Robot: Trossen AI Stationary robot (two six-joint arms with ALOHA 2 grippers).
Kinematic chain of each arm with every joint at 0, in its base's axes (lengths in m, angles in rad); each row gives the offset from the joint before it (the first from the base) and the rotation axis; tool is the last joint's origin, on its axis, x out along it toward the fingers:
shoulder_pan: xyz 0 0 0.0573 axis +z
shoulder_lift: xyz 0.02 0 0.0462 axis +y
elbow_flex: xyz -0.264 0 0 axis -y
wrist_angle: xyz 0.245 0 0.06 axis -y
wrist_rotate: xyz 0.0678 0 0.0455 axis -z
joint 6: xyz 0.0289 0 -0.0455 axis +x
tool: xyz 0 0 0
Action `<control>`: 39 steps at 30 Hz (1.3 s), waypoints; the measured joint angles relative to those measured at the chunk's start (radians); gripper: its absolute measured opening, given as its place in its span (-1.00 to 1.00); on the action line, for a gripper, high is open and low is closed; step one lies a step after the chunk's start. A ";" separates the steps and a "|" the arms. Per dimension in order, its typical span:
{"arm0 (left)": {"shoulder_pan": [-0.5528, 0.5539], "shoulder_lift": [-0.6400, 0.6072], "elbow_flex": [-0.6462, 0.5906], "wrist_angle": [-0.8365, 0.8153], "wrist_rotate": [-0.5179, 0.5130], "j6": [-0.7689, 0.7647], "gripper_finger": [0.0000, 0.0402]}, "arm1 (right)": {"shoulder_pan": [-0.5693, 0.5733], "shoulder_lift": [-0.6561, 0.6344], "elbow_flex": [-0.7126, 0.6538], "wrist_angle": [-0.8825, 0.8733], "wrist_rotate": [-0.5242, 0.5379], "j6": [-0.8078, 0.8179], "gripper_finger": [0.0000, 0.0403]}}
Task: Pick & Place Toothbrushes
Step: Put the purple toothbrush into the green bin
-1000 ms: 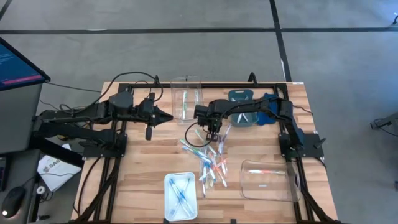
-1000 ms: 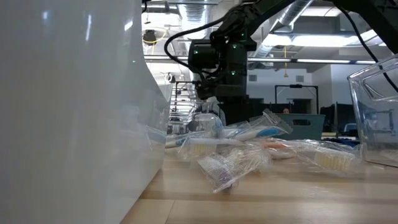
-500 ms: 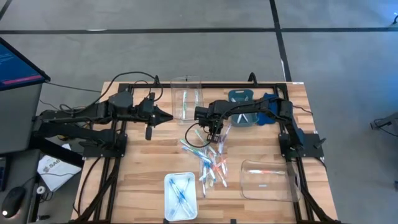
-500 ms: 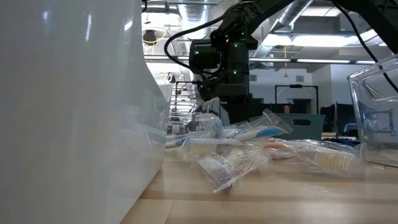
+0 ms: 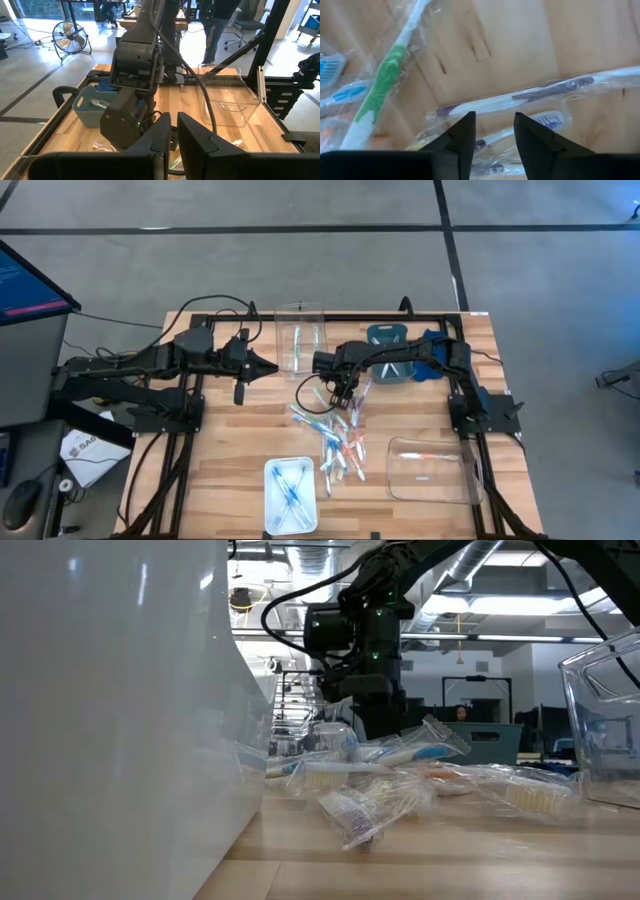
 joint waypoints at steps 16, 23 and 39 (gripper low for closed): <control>0.000 0.000 0.000 0.002 0.000 0.000 -0.87 | 0.019 0.000 0.000 0.030 0.003 0.006 -0.26; 0.000 0.000 0.000 0.007 0.000 0.000 -0.87 | 0.019 0.000 0.000 0.031 0.003 0.090 -0.22; 0.000 0.000 0.000 0.009 0.000 0.000 -0.87 | 0.019 0.000 0.000 0.048 0.004 0.121 -0.06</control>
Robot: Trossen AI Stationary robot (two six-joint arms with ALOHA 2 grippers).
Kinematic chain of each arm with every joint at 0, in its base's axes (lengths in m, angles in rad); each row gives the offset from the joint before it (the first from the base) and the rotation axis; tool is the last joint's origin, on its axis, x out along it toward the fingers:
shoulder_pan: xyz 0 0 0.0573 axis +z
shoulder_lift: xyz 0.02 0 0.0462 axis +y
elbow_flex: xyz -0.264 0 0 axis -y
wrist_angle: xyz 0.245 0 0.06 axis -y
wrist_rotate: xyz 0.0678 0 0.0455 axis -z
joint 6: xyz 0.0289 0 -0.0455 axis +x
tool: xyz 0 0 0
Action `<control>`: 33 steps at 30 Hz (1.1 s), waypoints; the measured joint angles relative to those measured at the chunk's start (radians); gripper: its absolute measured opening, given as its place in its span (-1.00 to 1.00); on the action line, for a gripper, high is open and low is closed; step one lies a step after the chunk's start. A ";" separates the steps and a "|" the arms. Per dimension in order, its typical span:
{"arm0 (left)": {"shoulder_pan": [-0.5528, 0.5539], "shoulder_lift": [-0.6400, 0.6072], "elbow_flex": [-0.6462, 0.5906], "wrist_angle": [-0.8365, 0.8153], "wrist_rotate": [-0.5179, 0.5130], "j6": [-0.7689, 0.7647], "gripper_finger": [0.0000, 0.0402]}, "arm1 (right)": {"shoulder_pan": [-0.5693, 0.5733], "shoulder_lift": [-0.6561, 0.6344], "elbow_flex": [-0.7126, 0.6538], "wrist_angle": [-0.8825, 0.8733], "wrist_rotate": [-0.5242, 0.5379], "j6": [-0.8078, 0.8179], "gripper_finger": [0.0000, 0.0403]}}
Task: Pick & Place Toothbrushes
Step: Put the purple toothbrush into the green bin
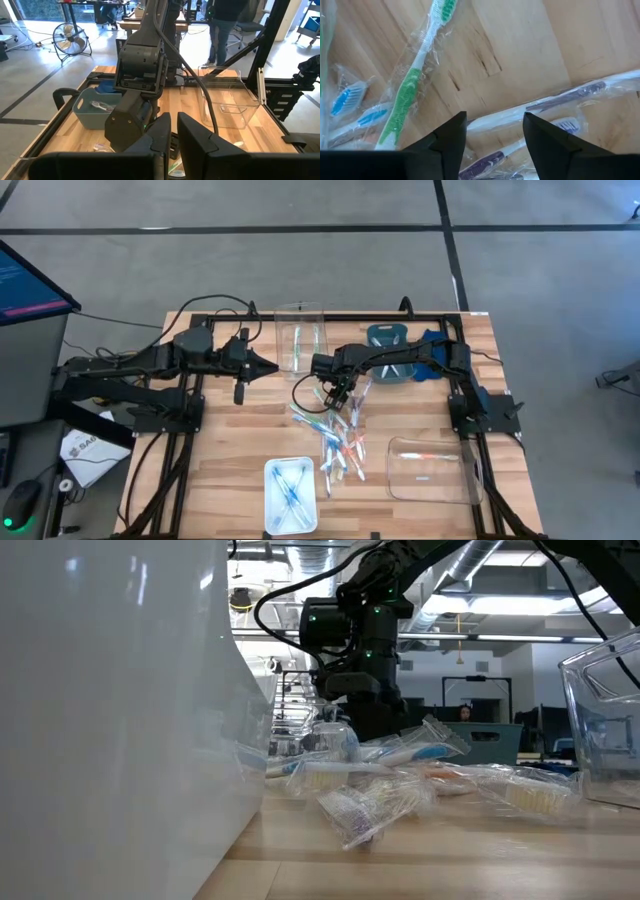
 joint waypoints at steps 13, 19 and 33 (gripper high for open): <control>0.000 0.000 0.000 0.000 0.000 0.000 -0.87 | 0.004 0.012 0.000 -0.003 0.023 -0.024 -0.12; 0.000 0.000 0.000 0.000 0.000 0.000 -0.87 | 0.008 0.011 0.000 0.004 0.024 -0.029 -0.12; 0.000 0.000 0.000 0.001 0.000 0.000 -0.87 | 0.007 0.011 0.000 0.000 0.048 0.005 -0.05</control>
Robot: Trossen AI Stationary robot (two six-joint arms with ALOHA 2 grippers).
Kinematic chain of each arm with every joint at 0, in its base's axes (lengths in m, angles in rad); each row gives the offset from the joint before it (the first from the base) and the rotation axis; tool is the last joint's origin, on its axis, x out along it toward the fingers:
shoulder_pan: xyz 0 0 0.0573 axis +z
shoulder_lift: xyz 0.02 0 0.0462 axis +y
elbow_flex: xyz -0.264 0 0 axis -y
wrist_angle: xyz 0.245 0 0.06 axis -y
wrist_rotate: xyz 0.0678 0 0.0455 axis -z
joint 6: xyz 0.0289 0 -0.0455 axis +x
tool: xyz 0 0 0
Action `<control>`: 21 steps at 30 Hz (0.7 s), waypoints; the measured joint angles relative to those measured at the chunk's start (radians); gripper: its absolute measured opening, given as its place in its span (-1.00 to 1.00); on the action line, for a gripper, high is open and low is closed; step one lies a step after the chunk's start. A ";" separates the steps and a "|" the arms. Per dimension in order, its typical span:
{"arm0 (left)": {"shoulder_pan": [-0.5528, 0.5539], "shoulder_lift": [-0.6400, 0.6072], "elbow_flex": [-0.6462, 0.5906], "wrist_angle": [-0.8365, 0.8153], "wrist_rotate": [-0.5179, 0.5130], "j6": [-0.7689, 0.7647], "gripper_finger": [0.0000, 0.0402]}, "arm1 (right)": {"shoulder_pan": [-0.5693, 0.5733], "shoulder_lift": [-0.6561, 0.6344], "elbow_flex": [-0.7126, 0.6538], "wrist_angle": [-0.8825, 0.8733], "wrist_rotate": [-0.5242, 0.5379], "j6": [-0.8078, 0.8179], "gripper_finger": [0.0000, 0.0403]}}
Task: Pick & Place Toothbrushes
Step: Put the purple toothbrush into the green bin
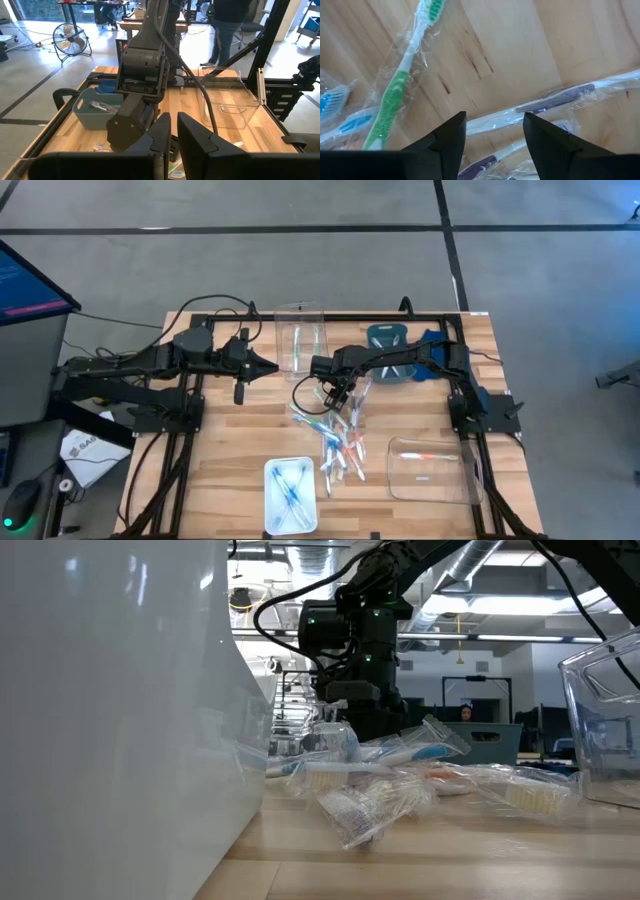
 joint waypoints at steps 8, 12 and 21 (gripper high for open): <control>-0.025 0.000 0.000 0.004 0.000 0.000 -0.87 | -0.001 0.000 0.000 0.004 0.000 0.017 -0.04; -0.036 0.000 0.000 0.007 0.000 0.000 -0.87 | -0.001 0.000 0.000 -0.001 0.000 0.034 -0.04; -0.039 0.000 0.000 0.010 0.000 0.003 -0.87 | -0.001 0.000 0.000 -0.001 0.000 0.063 -0.04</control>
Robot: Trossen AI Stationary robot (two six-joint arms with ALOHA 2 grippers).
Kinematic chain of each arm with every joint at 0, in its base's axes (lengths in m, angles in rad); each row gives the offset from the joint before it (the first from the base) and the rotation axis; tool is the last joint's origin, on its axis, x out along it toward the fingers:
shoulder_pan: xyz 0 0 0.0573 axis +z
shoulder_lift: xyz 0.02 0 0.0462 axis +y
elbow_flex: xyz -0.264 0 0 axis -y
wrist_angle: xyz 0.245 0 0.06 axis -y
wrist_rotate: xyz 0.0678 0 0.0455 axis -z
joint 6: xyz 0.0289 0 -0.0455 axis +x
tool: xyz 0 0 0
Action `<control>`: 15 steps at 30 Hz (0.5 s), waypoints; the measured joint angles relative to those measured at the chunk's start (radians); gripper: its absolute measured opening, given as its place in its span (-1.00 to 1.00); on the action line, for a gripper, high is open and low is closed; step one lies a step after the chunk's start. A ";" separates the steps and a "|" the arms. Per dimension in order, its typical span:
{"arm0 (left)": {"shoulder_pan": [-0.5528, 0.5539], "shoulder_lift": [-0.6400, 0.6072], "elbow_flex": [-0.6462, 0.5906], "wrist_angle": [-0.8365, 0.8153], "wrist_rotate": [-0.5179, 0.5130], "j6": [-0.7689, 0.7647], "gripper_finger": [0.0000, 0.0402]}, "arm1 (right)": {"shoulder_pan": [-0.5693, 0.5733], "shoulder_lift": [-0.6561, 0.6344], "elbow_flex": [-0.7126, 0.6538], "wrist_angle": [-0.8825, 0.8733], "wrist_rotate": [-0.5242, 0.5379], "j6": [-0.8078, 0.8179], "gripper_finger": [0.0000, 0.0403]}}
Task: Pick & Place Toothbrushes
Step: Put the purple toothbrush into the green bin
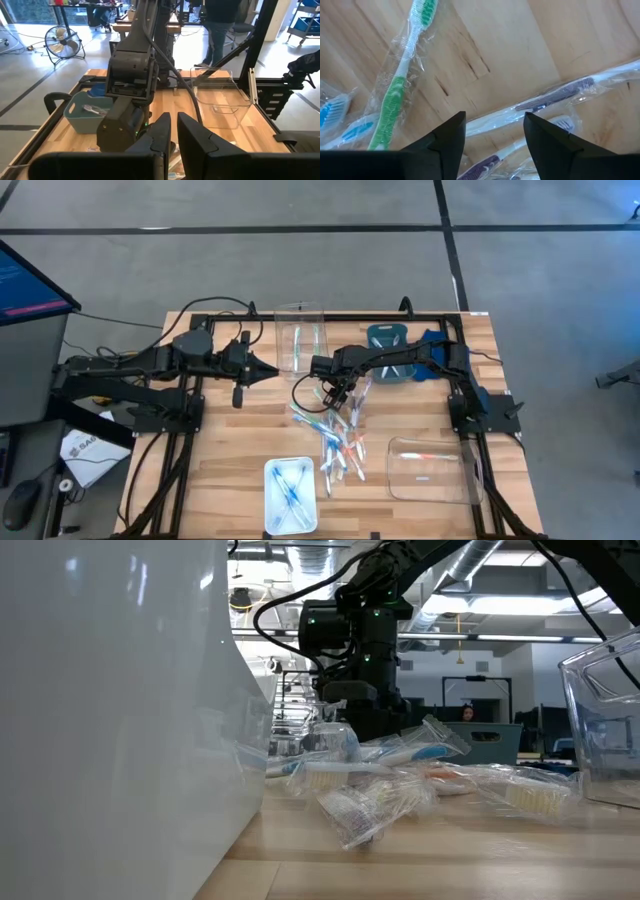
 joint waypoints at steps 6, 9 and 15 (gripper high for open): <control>0.000 0.000 0.000 0.000 0.000 -0.001 -0.87 | -0.007 0.000 0.000 0.004 0.000 0.004 -0.03; 0.000 0.000 0.000 0.000 0.000 -0.001 -0.87 | -0.007 0.000 0.000 0.005 0.000 0.015 -0.03; 0.000 0.000 0.000 0.000 0.000 -0.001 -0.87 | -0.006 0.000 0.000 0.003 0.000 0.041 -0.04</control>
